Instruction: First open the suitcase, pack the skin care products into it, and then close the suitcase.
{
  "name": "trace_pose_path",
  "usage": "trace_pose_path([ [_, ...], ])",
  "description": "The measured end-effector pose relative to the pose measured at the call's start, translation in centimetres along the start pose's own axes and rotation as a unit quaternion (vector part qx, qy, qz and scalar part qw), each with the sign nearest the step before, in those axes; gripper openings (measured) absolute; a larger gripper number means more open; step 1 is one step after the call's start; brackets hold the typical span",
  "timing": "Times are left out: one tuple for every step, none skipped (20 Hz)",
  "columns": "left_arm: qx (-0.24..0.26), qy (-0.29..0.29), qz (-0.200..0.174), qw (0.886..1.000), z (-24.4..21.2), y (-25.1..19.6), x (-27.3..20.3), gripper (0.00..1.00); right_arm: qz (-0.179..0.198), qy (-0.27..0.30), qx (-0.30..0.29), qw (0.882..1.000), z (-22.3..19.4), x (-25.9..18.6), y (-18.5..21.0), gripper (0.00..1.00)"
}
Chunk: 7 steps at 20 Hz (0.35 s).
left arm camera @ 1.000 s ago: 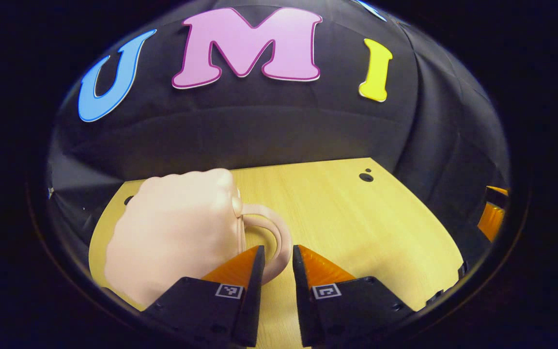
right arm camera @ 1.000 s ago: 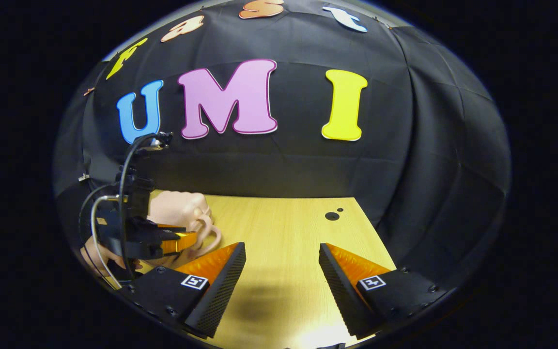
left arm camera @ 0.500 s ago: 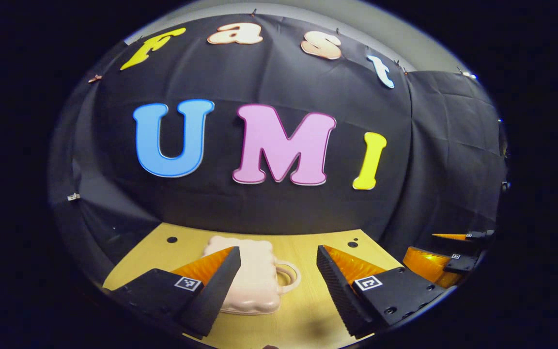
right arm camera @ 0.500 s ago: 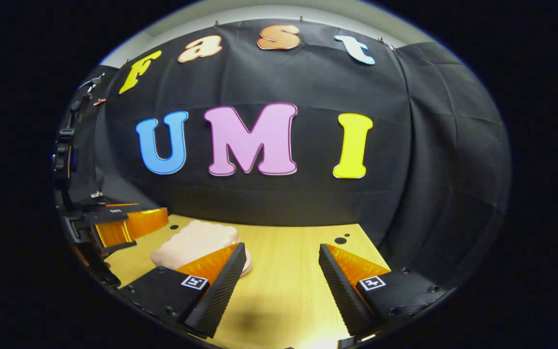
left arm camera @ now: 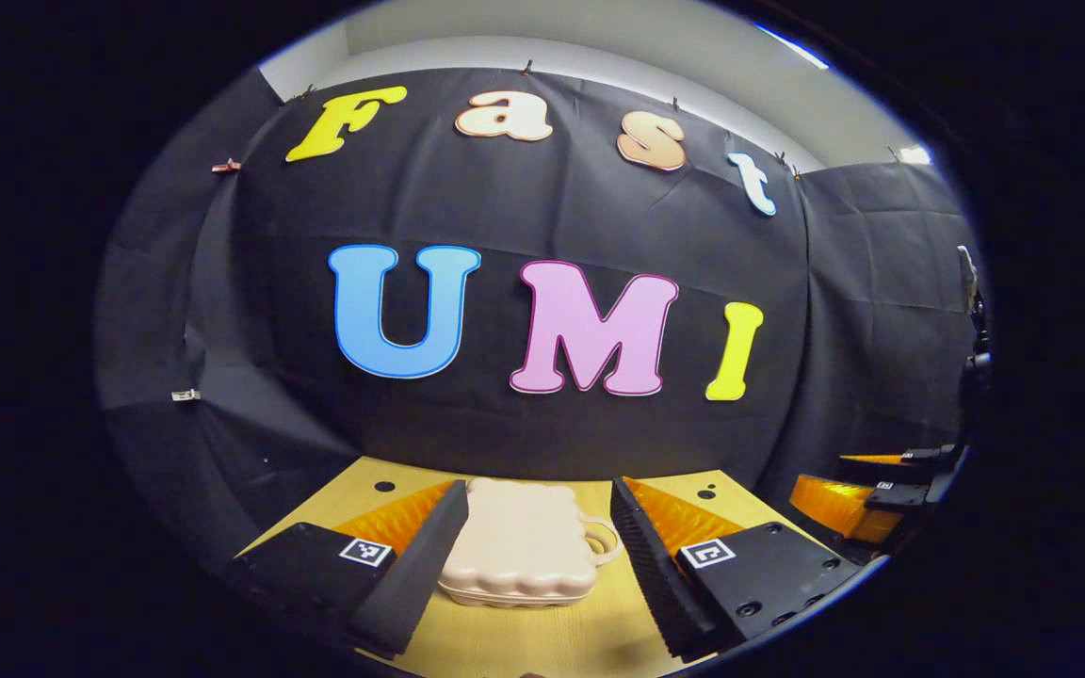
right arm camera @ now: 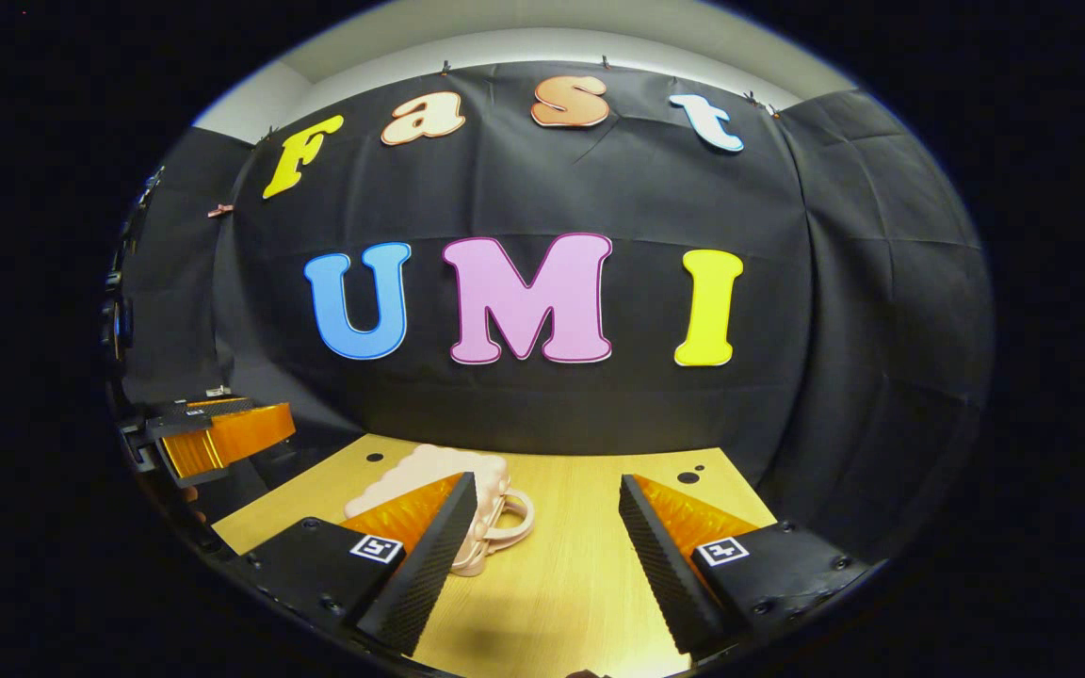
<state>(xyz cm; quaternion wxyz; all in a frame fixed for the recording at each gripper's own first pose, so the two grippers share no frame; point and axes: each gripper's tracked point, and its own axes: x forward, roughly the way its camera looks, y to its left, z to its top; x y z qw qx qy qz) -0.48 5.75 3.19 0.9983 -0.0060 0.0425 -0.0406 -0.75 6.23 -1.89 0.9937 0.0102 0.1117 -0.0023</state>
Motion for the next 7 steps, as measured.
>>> trace_pose_path([
  [-0.002,-0.002,-0.001,1.000,-0.2,-0.4,0.1,0.95,0.001,-0.001,-0.003,1.000,-0.1,0.2,-0.2,0.96],
  [-0.008,0.001,0.001,1.000,-0.4,-0.8,0.3,0.96,0.007,-0.003,-0.008,1.000,-0.2,0.5,-0.4,0.96],
  [-0.011,0.003,0.005,1.000,-0.7,-0.9,0.6,0.96,0.018,0.003,-0.008,1.000,-0.5,0.6,-0.3,0.96],
  [-0.009,0.004,0.016,1.000,-0.6,-0.7,0.7,0.96,0.027,0.005,-0.011,1.000,-0.6,0.7,-0.5,0.96],
  [-0.006,0.003,0.029,1.000,-0.3,-0.4,0.8,0.96,0.031,0.001,-0.013,0.999,-0.3,0.9,-1.1,0.96],
  [-0.004,-0.001,0.038,0.999,0.0,-0.4,0.7,0.96,0.032,-0.007,-0.015,0.999,0.2,1.0,-1.7,0.97],
  [-0.004,-0.010,0.045,0.999,0.5,-0.7,0.7,0.96,0.033,-0.016,-0.016,0.999,0.8,1.2,-2.2,0.97],
])
